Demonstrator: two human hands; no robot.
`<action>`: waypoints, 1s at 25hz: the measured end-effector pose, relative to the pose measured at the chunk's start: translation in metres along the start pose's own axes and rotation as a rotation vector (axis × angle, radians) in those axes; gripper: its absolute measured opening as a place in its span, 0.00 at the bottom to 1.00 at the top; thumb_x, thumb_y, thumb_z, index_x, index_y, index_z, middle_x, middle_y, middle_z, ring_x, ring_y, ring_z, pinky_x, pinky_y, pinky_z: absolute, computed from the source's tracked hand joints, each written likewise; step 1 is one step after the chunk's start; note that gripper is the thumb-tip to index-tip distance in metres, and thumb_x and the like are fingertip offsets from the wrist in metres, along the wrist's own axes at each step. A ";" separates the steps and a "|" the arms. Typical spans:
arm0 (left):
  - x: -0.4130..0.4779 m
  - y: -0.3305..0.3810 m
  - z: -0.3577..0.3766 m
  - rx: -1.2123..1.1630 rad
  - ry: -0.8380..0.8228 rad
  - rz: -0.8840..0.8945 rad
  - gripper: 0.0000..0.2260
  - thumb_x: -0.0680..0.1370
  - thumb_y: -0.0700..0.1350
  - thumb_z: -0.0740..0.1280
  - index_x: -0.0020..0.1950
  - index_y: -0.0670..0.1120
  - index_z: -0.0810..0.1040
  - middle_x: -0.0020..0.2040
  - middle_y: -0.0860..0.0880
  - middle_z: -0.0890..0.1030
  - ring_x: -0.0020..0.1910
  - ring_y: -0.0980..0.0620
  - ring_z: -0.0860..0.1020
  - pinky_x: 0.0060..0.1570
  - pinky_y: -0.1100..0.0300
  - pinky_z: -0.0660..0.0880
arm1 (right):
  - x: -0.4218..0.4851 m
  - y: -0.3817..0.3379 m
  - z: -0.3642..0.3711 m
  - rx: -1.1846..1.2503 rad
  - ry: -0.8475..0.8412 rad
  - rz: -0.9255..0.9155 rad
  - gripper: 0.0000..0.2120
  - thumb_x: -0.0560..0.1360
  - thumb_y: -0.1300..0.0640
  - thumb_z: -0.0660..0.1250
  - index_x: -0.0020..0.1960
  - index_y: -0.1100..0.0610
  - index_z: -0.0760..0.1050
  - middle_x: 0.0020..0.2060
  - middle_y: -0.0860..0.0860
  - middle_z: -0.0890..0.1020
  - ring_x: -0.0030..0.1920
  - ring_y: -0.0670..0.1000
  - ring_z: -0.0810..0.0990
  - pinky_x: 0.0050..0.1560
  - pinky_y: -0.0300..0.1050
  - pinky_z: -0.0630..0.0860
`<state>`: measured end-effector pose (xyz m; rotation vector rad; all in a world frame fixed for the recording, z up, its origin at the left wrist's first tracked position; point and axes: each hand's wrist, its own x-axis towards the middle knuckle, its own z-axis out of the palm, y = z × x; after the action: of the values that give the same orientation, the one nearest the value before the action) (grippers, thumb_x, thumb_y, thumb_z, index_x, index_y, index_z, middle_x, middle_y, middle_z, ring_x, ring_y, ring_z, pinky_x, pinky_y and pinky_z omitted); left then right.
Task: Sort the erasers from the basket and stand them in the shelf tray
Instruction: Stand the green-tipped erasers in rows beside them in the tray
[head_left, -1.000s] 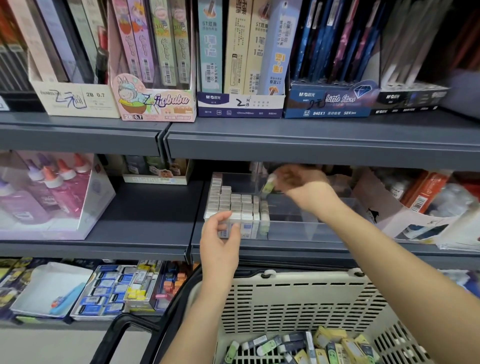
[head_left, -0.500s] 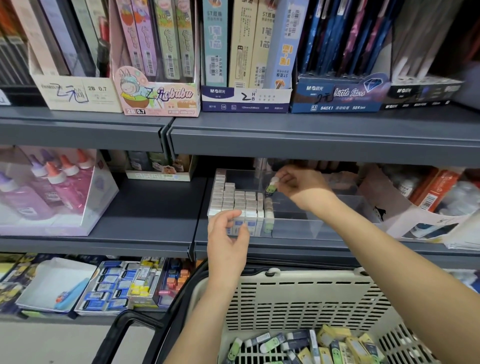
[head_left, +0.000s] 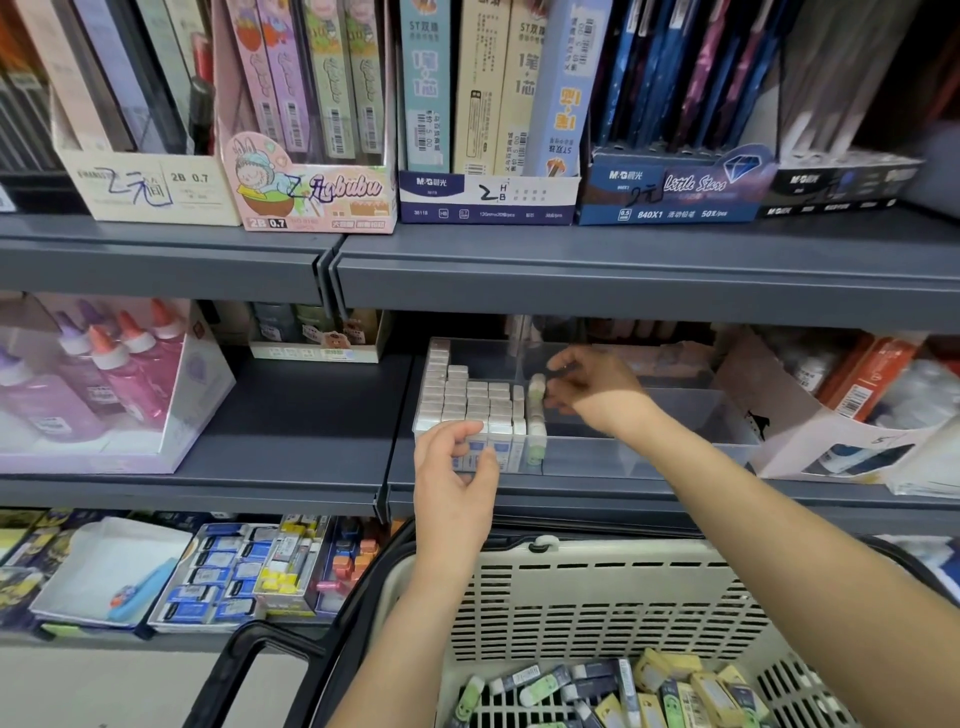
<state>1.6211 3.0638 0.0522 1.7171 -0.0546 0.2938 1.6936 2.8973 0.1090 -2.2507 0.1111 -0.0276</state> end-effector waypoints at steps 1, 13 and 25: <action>0.000 0.000 0.000 0.000 -0.002 -0.001 0.16 0.75 0.37 0.66 0.49 0.60 0.73 0.53 0.56 0.71 0.49 0.68 0.70 0.43 0.79 0.67 | 0.002 0.004 0.004 -0.044 -0.005 0.013 0.08 0.75 0.63 0.64 0.43 0.50 0.70 0.44 0.53 0.81 0.47 0.56 0.82 0.54 0.55 0.78; -0.022 0.013 0.000 -0.016 -0.104 -0.057 0.11 0.77 0.39 0.65 0.48 0.58 0.75 0.47 0.55 0.79 0.42 0.66 0.76 0.42 0.75 0.70 | -0.026 0.005 -0.012 -0.205 -0.014 -0.089 0.07 0.75 0.60 0.63 0.43 0.49 0.70 0.44 0.47 0.81 0.46 0.49 0.79 0.42 0.38 0.71; -0.152 0.017 -0.092 0.531 -0.627 -0.269 0.15 0.76 0.46 0.68 0.57 0.61 0.69 0.54 0.61 0.75 0.51 0.65 0.75 0.51 0.67 0.72 | -0.194 0.130 0.105 -0.372 -0.584 -0.146 0.15 0.75 0.53 0.66 0.60 0.53 0.72 0.55 0.49 0.77 0.55 0.50 0.77 0.51 0.37 0.73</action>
<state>1.4560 3.1311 0.0466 2.2576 -0.2173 -0.4791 1.4974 2.9147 -0.0550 -2.5329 -0.3912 0.6124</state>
